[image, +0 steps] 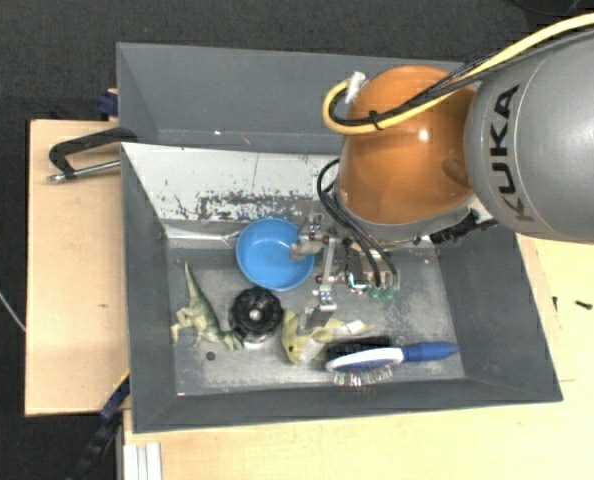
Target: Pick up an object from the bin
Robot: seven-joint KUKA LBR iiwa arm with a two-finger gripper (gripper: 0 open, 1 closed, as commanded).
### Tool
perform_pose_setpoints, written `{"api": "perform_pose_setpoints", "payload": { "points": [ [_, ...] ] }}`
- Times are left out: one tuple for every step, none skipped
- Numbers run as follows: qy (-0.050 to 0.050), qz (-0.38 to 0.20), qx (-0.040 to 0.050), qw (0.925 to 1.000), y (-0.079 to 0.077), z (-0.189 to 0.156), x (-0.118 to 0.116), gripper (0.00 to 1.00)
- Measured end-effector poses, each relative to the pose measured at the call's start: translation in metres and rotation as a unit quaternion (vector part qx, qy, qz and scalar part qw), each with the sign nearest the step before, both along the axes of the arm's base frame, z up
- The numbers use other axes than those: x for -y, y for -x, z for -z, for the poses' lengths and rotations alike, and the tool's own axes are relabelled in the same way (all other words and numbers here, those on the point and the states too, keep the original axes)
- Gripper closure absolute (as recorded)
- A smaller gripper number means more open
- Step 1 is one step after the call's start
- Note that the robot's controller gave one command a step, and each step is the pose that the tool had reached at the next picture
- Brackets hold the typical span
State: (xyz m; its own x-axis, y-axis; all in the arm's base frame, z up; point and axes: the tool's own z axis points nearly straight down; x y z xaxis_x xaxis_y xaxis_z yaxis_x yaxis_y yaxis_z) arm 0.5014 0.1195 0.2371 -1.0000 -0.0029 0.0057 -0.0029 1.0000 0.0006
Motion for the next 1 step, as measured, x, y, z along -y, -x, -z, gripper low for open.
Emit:
{"api": "perform_pose_setpoints", "payload": {
  "points": [
    [0.0,-0.014,0.0062,0.9999,-0.0338,0.1549,0.079,0.0]
  ]
}}
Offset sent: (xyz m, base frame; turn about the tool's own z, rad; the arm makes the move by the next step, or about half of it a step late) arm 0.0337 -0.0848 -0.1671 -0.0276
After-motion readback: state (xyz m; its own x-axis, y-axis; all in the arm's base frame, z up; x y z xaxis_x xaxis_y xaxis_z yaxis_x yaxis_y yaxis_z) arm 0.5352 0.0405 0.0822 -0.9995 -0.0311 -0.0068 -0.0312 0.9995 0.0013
